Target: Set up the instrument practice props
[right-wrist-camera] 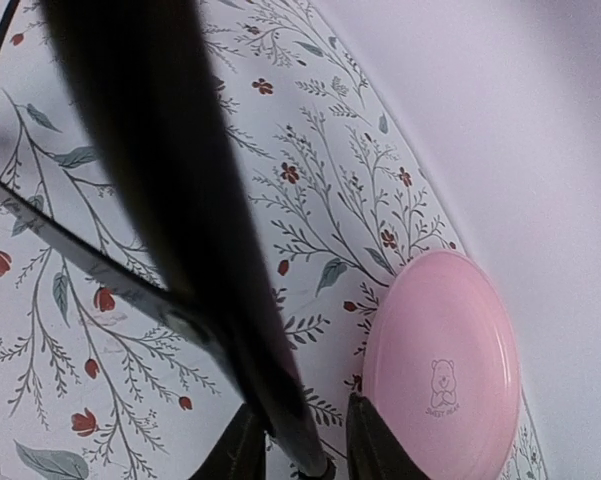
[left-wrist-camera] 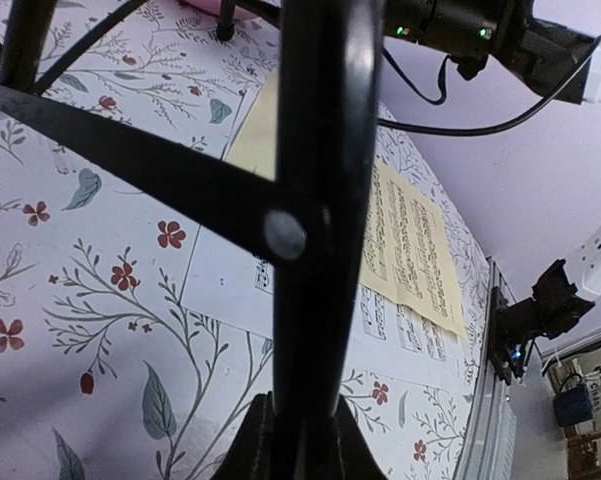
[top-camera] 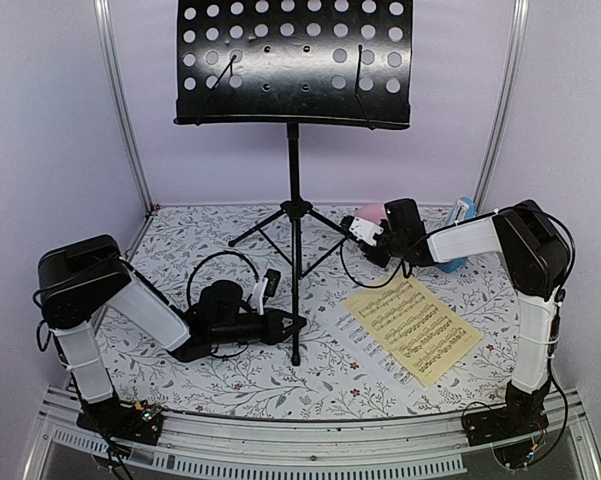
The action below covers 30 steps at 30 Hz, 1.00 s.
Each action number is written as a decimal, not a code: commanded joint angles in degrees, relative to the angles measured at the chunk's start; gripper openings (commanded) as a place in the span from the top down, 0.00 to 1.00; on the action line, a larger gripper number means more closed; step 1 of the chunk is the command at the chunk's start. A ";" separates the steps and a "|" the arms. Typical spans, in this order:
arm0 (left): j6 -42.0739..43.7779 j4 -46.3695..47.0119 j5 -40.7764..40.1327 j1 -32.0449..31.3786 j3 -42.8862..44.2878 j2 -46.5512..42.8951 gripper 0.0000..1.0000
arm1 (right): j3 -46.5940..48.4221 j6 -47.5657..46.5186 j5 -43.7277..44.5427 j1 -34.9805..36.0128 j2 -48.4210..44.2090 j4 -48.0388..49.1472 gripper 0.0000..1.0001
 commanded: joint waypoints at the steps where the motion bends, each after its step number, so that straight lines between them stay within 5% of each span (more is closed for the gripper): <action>1: -5.54 -14.50 -2.02 -0.79 0.15 0.11 0.90 | 0.53 2.32 0.86 0.20 -4.37 -1.72 0.62; 4: -3.31 -17.72 -3.16 -0.77 2.23 -1.39 0.77 | 1.64 2.63 0.31 1.26 -5.67 -1.72 0.43; 12: 0.51 -23.32 -6.58 -0.69 5.08 -6.35 0.26 | 0.85 3.68 0.41 2.60 -10.90 -1.68 0.12; 17: 1.60 -28.55 -12.83 -0.62 2.37 -15.29 0.03 | -1.26 7.18 2.04 3.58 -17.43 -3.65 0.06; 23: 7.91 -38.60 -22.85 -0.58 0.42 -30.92 0.01 | -4.56 19.87 3.42 3.59 -27.82 -13.44 0.02; 30: 17.89 -43.24 -25.44 -0.47 2.59 -41.50 0.01 | -0.05 38.44 -0.57 3.46 -33.95 -39.87 0.00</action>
